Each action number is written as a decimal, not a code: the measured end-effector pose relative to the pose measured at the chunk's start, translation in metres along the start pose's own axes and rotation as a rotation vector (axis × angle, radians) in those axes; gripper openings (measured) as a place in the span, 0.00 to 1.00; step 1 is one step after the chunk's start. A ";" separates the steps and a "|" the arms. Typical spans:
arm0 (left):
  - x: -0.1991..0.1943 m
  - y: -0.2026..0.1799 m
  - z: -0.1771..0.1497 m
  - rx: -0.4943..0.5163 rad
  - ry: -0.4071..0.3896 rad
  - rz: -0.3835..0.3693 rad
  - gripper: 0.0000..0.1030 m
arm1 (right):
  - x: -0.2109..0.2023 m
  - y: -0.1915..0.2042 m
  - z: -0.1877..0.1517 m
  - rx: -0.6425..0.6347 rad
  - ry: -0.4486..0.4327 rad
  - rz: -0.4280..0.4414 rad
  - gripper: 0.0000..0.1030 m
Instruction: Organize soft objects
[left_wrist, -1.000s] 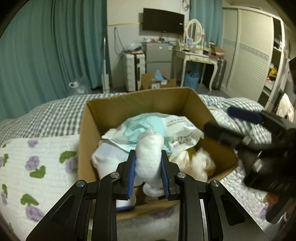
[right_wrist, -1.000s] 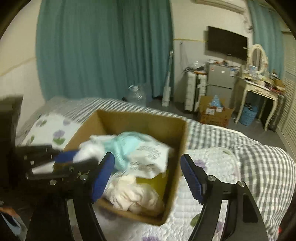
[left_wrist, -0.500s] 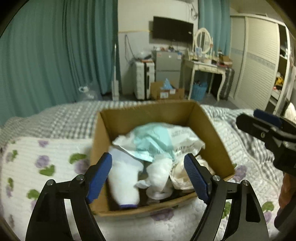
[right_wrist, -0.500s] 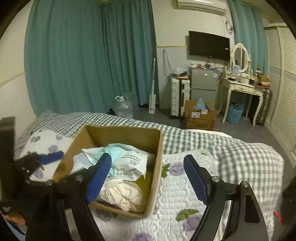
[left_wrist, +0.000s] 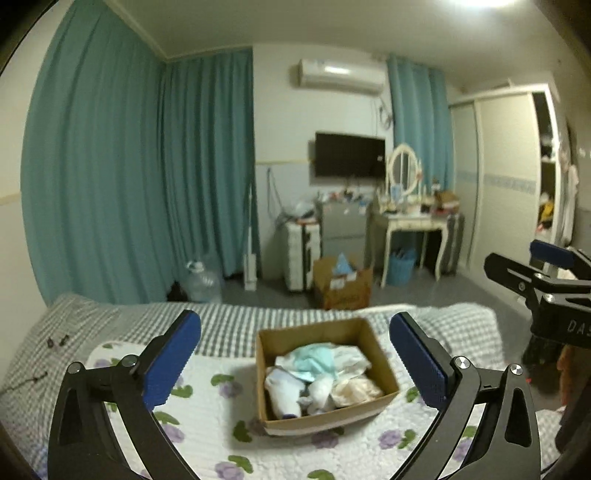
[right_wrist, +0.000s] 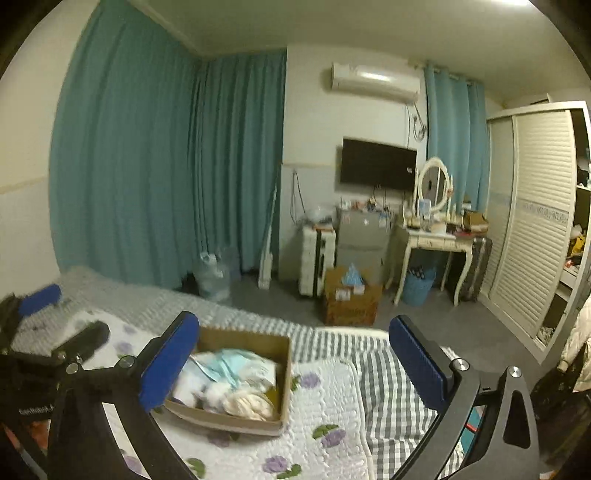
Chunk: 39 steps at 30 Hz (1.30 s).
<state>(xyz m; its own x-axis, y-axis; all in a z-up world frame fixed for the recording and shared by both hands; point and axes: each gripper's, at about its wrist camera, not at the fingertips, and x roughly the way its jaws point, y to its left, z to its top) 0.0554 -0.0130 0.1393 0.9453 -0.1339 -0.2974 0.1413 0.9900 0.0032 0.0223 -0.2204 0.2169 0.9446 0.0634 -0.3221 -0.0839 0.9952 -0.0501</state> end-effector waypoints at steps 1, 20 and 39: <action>-0.008 0.002 0.001 -0.003 -0.015 0.004 1.00 | -0.007 0.002 0.002 -0.003 -0.010 0.004 1.00; 0.031 0.028 -0.126 -0.047 0.044 0.157 1.00 | 0.058 0.030 -0.141 0.013 0.052 0.058 1.00; 0.036 0.029 -0.137 -0.054 0.092 0.133 1.00 | 0.064 0.030 -0.147 0.026 0.081 0.034 1.00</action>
<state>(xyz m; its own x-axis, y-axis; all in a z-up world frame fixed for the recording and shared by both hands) 0.0534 0.0173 -0.0019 0.9235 0.0008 -0.3836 -0.0016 1.0000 -0.0018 0.0337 -0.1970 0.0554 0.9123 0.0919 -0.3991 -0.1060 0.9943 -0.0133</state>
